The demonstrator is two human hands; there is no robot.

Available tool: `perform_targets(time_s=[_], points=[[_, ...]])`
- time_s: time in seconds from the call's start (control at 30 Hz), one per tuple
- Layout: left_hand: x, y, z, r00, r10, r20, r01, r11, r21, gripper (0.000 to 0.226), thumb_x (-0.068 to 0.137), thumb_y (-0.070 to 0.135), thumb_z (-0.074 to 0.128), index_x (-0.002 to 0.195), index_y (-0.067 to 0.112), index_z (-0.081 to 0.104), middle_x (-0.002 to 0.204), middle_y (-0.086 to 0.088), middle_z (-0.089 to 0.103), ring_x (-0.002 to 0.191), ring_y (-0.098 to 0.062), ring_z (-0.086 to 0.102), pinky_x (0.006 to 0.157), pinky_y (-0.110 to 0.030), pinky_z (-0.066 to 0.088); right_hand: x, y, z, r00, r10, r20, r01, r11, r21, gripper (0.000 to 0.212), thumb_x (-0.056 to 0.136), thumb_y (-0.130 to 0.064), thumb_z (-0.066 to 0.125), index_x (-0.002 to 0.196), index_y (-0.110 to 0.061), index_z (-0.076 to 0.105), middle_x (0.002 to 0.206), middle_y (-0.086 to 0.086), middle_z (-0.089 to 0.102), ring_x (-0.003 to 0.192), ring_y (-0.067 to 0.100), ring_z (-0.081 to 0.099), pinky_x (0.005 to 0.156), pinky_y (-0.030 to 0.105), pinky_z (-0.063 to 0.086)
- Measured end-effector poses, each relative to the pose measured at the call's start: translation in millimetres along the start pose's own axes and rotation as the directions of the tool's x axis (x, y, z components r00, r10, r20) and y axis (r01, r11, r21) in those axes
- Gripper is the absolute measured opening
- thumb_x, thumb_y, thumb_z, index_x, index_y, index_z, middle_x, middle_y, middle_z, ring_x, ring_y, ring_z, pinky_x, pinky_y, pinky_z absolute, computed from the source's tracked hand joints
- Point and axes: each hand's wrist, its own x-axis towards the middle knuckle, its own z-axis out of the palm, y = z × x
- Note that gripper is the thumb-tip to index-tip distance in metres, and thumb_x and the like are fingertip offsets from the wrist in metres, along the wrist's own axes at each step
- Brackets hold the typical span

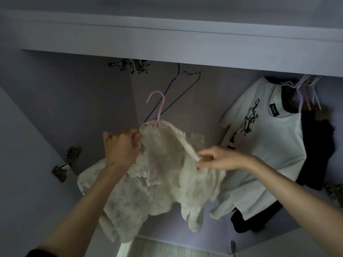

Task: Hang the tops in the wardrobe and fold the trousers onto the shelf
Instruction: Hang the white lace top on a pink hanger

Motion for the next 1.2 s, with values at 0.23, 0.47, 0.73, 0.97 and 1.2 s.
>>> perform_targets(time_s=[0.23,0.47,0.73,0.97,1.2], points=[[-6,18,-5,0.984,0.18,-0.016,-0.18,0.972,-0.153,0.007,0.085,0.009,0.066,0.082,0.012,0.072,0.086,-0.006,0.073,0.063,-0.029,0.063,0.07,-0.029,0.017,23,-9,-5,0.843,-0.278,-0.46,0.08,0.911,-0.404,0.051,0.09,-0.037,0.058,0.139,-0.027,0.045,0.139,-0.004,0.05,0.127,0.019,0.045,0.105,0.04,0.036],[-2,25,-13,0.964,0.261,-0.04,-0.263,0.932,-0.25,0.005,0.083,0.017,0.069,0.081,0.016,0.074,0.086,0.001,0.072,0.063,-0.024,0.06,0.072,-0.026,0.017,40,-42,16,0.833,-0.254,-0.491,0.405,0.885,0.23,0.022,0.095,-0.025,0.054,0.096,-0.007,0.065,0.082,0.021,0.063,0.069,0.018,0.05,0.064,0.034,0.039],[4,-39,-15,0.97,-0.038,0.238,0.057,0.996,-0.072,0.067,0.078,0.05,0.067,0.136,0.024,0.048,0.132,-0.003,0.056,0.124,-0.025,0.045,0.101,-0.037,0.024,31,-28,-14,0.805,-0.178,-0.566,0.393,0.874,0.285,0.029,0.098,-0.021,0.048,0.074,-0.006,0.053,0.061,0.0,0.038,0.054,0.003,0.038,0.056,0.023,0.028],[-1,-53,1,0.939,-0.061,0.339,0.232,0.839,-0.492,0.012,0.084,0.005,0.067,0.092,-0.003,0.069,0.079,-0.011,0.069,0.06,0.01,0.055,0.056,-0.011,0.036,32,6,-30,0.741,-0.055,-0.669,0.336,0.894,0.298,0.038,0.098,-0.033,0.045,0.075,-0.003,0.051,0.057,-0.002,0.035,0.053,0.01,0.036,0.047,0.02,0.026],[5,-64,-2,0.992,-0.083,0.1,0.117,0.904,-0.412,0.012,0.088,0.012,0.064,0.084,0.002,0.069,0.066,-0.009,0.066,0.063,-0.006,0.062,0.062,-0.017,0.042,22,42,-26,0.759,-0.068,-0.648,0.221,0.962,0.159,0.024,0.099,-0.02,0.047,0.112,-0.01,0.065,0.084,0.0,0.063,0.075,0.006,0.056,0.061,0.01,0.036]])
